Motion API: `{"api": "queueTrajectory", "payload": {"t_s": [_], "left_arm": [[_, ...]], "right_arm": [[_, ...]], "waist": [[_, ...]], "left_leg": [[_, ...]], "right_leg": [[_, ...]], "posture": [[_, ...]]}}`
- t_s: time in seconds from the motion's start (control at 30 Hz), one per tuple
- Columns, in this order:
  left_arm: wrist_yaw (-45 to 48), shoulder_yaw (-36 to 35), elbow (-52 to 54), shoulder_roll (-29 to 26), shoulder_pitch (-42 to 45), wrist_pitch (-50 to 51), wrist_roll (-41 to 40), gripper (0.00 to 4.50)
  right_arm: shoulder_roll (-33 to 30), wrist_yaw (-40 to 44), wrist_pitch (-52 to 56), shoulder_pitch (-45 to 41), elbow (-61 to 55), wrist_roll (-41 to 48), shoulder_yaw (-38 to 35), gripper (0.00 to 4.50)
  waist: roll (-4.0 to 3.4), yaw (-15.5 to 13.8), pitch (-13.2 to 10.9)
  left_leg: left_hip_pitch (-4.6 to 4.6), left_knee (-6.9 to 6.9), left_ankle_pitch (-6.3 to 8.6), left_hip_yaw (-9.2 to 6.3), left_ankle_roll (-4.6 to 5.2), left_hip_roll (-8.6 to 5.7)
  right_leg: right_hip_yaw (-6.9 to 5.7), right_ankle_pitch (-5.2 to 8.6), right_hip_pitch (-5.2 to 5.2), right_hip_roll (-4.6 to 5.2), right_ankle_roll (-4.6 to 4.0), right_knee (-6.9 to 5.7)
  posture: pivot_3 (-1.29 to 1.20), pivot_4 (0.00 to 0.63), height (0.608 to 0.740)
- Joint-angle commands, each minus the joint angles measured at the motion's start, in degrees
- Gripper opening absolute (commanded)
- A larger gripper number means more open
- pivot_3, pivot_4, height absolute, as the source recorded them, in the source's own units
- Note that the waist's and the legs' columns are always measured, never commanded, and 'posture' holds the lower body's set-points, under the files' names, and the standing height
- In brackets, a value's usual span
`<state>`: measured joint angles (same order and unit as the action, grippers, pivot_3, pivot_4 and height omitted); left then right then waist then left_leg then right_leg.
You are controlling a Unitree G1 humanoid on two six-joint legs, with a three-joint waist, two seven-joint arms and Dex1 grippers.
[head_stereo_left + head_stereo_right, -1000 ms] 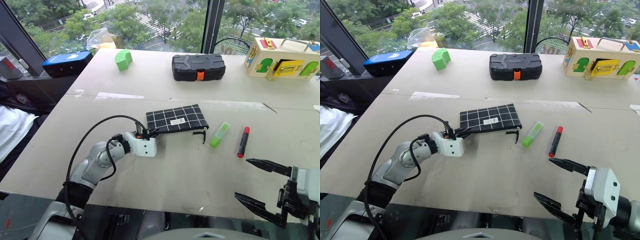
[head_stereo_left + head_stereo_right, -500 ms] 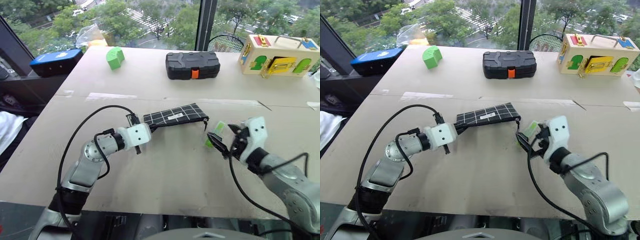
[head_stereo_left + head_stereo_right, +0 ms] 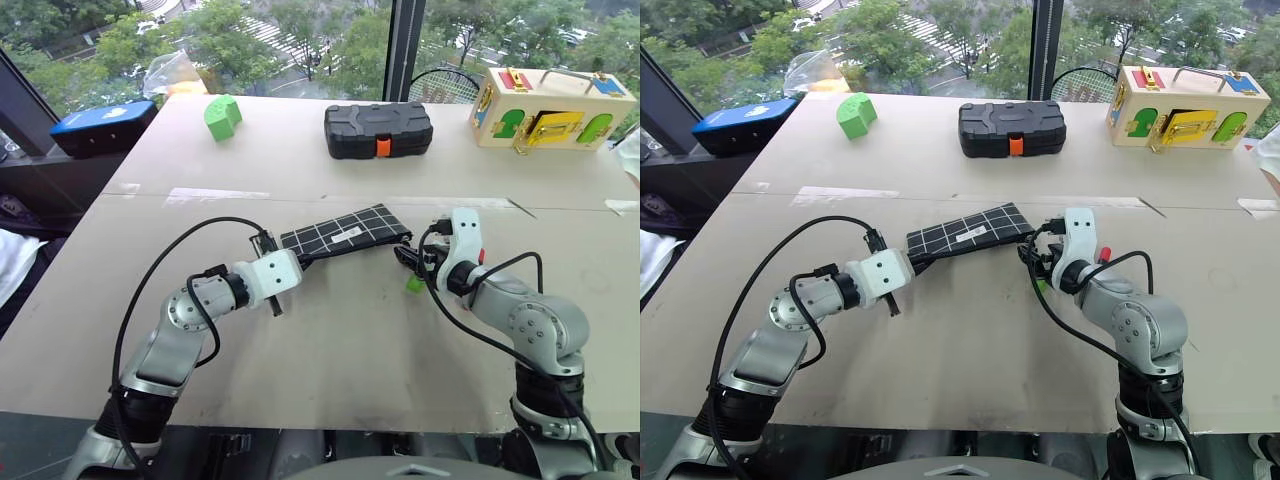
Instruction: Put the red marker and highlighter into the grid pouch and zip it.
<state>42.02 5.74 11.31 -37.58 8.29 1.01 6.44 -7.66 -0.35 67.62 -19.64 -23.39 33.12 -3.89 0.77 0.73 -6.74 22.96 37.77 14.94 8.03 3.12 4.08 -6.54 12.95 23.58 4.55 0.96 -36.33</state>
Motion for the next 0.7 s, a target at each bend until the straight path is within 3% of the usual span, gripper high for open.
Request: {"api": "queueTrajectory", "payload": {"t_s": [0.03, 0.17, 0.27, 0.33, 0.43, 0.47, 0.7], "left_arm": [[-0.6, -0.6, 2.1, 0.3, -0.2, -1.1, -0.9, 0.00], [-0.3, -0.3, 1.6, 0.2, 0.0, -1.7, -0.7, 0.00], [0.0, -0.1, 1.7, 0.3, 0.1, -2.2, -0.8, 0.00], [0.1, 0.0, 1.9, 0.3, 0.0, -2.4, -0.9, 0.00], [0.2, 0.0, 2.0, 0.3, 0.0, -2.7, -1.1, 0.00], [0.3, 0.0, 2.0, 0.3, 0.0, -2.8, -1.1, 0.00], [-0.4, 0.0, 2.0, 0.5, 0.3, -2.7, -0.6, 0.00]], "right_arm": [[-1.0, 1.8, -2.8, -2.4, 0.7, -1.5, 0.8, 3.13], [-2.5, 3.8, -4.9, -3.5, 2.6, -3.5, 2.3, 3.13], [-3.2, 5.7, -5.8, -4.3, 4.3, -4.1, 3.3, 2.33], [-3.6, 7.0, -5.9, -4.6, 5.2, -4.3, 4.0, 1.37], [-3.9, 8.5, -6.6, -4.9, 6.1, -4.7, 4.6, 0.24], [-4.0, 9.0, -7.0, -5.0, 6.2, -5.0, 4.7, 0.07], [-5.5, 12.3, -6.7, -4.2, 3.7, -4.4, 4.8, 0.07]], "waist": [[-0.01, 0.1, 0.0], [-0.01, 0.1, 0.0], [-0.01, 0.1, 0.0], [-0.01, 0.1, 0.0], [-0.01, 0.1, 0.0], [-0.01, 0.1, 0.0], [-0.03, 0.0, 0.0]], "left_leg": [[-0.01, 0.00, 0.00, 0.00, 0.00, 0.00], [-0.01, 0.00, 0.00, 0.00, 0.00, 0.01], [-0.01, 0.00, 0.00, 0.00, 0.00, 0.01], [-0.01, -0.01, 0.00, 0.00, -0.01, 0.01], [-0.01, -0.01, 0.00, 0.00, 0.00, 0.02], [-0.01, -0.01, 0.01, 0.01, 0.00, 0.02], [-0.01, -0.02, 0.01, 0.00, 0.00, 0.02]], "right_leg": [[0.00, 0.00, 0.00, 0.00, 0.00, 0.00], [-0.01, 0.00, 0.00, 0.00, 0.00, -0.01], [0.00, 0.00, 0.00, 0.00, 0.00, 0.00], [0.00, 0.00, 0.01, 0.00, 0.00, 0.00], [-0.01, 0.00, 0.01, 0.00, 0.00, 0.00], [0.00, 0.00, 0.01, 0.00, 0.00, 0.01], [-0.01, 0.00, 0.02, 0.01, 0.00, 0.01]], "posture": [[0.00, 0.150, 0.740], [0.00, 0.150, 0.740], [0.00, 0.150, 0.740], [0.00, 0.150, 0.740], [0.00, 0.150, 0.740], [0.00, 0.150, 0.740], [0.00, 0.150, 0.740]]}}
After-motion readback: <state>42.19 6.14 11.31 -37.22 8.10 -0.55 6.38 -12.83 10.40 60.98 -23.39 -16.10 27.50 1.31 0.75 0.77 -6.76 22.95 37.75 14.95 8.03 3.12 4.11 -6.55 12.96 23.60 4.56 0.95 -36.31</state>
